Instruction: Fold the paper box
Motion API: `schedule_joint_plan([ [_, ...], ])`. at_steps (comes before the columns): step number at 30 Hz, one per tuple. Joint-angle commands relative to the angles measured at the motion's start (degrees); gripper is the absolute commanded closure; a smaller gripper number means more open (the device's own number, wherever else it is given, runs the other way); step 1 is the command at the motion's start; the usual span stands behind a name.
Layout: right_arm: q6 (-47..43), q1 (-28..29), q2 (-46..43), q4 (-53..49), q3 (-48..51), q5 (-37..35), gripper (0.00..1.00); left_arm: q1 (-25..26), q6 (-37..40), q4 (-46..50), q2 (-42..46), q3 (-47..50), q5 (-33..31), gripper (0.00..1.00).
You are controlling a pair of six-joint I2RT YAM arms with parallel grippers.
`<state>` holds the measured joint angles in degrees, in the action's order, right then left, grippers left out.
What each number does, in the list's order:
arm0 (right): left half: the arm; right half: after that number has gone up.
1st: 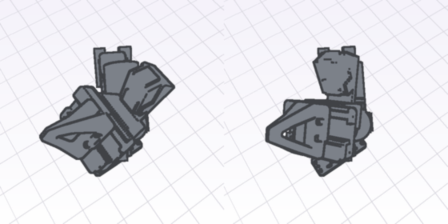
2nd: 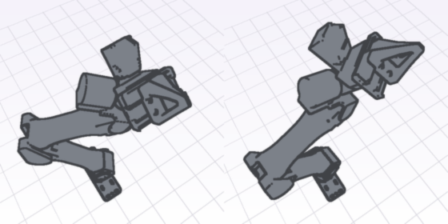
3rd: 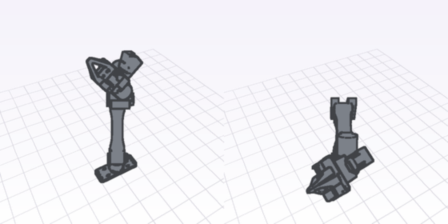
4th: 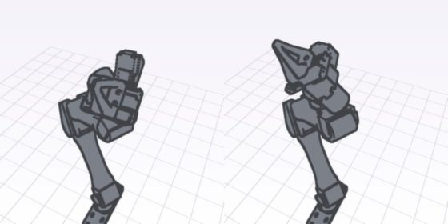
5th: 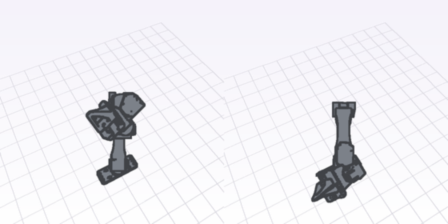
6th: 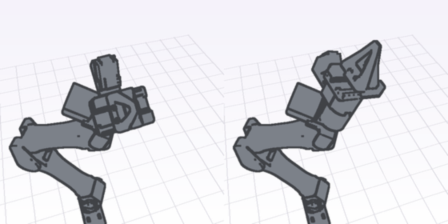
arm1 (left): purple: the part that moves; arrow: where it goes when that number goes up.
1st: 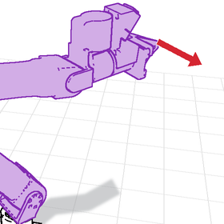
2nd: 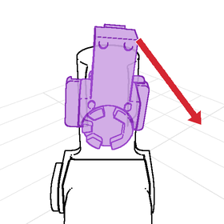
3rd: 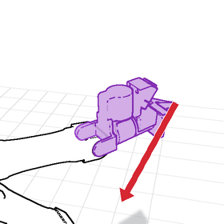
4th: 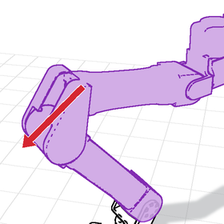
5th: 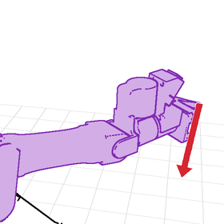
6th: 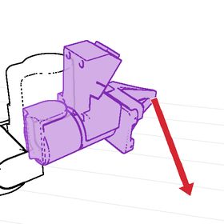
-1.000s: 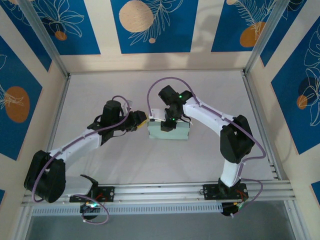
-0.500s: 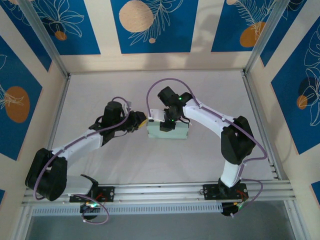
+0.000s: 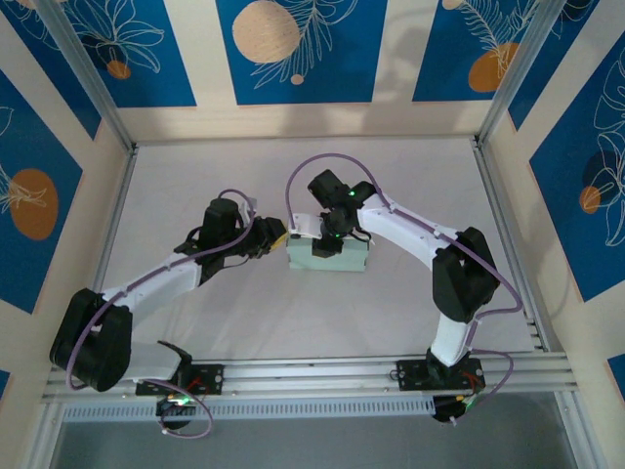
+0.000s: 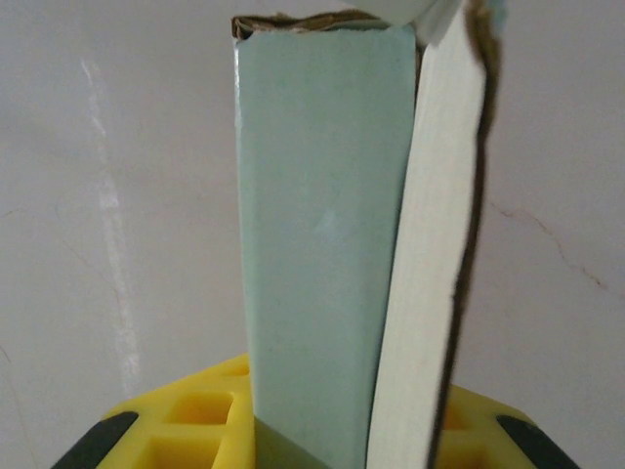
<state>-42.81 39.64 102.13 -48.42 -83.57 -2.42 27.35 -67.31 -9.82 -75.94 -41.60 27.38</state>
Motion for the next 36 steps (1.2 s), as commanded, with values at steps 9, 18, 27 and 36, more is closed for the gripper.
schedule_joint_plan([
  [9, 1.1, 2.7, -0.6, 2.9, 3.9, -1.9, 0.94, 0.8, 4.1, 0.7, -1.4, 3.6, -1.0, 0.81],
  [18, 2.9, 1.9, -2.0, 5.8, 5.4, -1.7, 0.82, 1.1, 11.7, 6.7, -1.1, 1.7, -3.8, 0.87],
  [27, 3.7, -0.5, -1.1, 0.4, -0.1, 2.3, 0.62, 1.4, 23.5, 18.4, -0.1, -4.5, -8.3, 0.88],
  [36, 5.0, -1.1, -2.2, -0.6, -1.0, 5.6, 0.52, 2.8, 27.7, 22.2, -1.2, -7.3, -10.4, 0.91],
])
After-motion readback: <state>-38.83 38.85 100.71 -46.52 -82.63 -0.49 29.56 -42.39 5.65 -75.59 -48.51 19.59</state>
